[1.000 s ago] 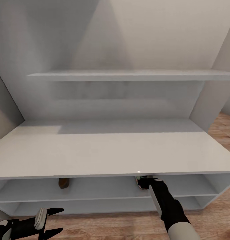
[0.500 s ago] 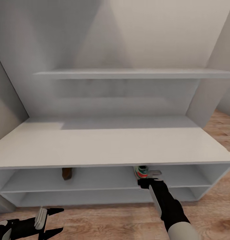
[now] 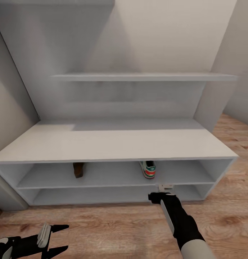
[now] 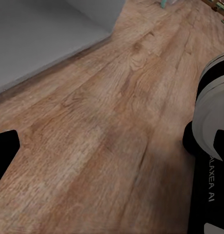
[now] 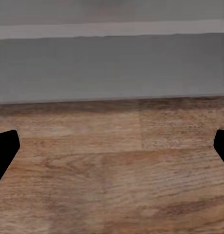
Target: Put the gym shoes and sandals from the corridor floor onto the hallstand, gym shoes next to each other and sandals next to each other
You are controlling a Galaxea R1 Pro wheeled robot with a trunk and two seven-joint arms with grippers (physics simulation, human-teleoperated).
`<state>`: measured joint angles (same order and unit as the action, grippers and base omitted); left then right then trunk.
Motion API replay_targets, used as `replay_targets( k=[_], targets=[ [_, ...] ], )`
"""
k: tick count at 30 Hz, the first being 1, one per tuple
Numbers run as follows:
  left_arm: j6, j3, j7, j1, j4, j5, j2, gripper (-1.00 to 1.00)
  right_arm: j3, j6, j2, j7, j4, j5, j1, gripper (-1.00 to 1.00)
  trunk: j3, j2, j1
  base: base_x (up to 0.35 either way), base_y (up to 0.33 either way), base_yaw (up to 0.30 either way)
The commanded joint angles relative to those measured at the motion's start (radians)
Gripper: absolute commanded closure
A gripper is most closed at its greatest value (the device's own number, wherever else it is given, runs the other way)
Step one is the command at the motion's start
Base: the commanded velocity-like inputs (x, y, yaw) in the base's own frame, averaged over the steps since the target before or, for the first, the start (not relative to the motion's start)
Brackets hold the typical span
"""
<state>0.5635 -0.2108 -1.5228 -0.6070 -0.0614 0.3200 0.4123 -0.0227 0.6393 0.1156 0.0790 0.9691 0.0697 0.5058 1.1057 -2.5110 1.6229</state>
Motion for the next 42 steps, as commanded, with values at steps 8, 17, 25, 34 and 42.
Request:
replay_targets(
  k=[8,17,25,34,42],
  targets=[
    [0.008,-0.009,-0.002,0.0,0.0,0.01,0.0,-1.0,0.001,0.005,0.001,-0.003,-0.001,0.007,0.0,-1.0,0.001,0.0,-0.001,-0.286,0.0,0.0],
    [0.008,-0.009,-0.002,0.0,0.0,0.01,0.0,-1.0,0.001,-0.004,0.001,-0.004,-0.006,0.006,-0.001,-1.0,0.001,0.0,-0.001,-0.053,0.0,0.0],
    [0.007,-0.009,-0.001,0.0,0.0,0.01,0.0,-1.0,0.0,-0.237,0.0,-0.009,-0.013,0.004,-0.001,-1.0,0.001,0.0,-0.001,-0.073,0.0,0.0],
    [0.007,-0.007,0.0,0.0,0.001,0.01,0.0,-1.0,0.003,-0.439,0.001,-0.01,-0.196,0.008,-0.001,-1.0,0.001,0.0,-0.001,-0.326,0.0,0.0],
    [0.007,-0.005,0.0,0.0,0.002,0.011,0.001,-1.0,0.003,-0.45,0.001,-0.01,-0.301,0.006,-0.001,-1.0,0.001,0.0,-0.001,-0.204,0.0,-0.018]
  ],
)
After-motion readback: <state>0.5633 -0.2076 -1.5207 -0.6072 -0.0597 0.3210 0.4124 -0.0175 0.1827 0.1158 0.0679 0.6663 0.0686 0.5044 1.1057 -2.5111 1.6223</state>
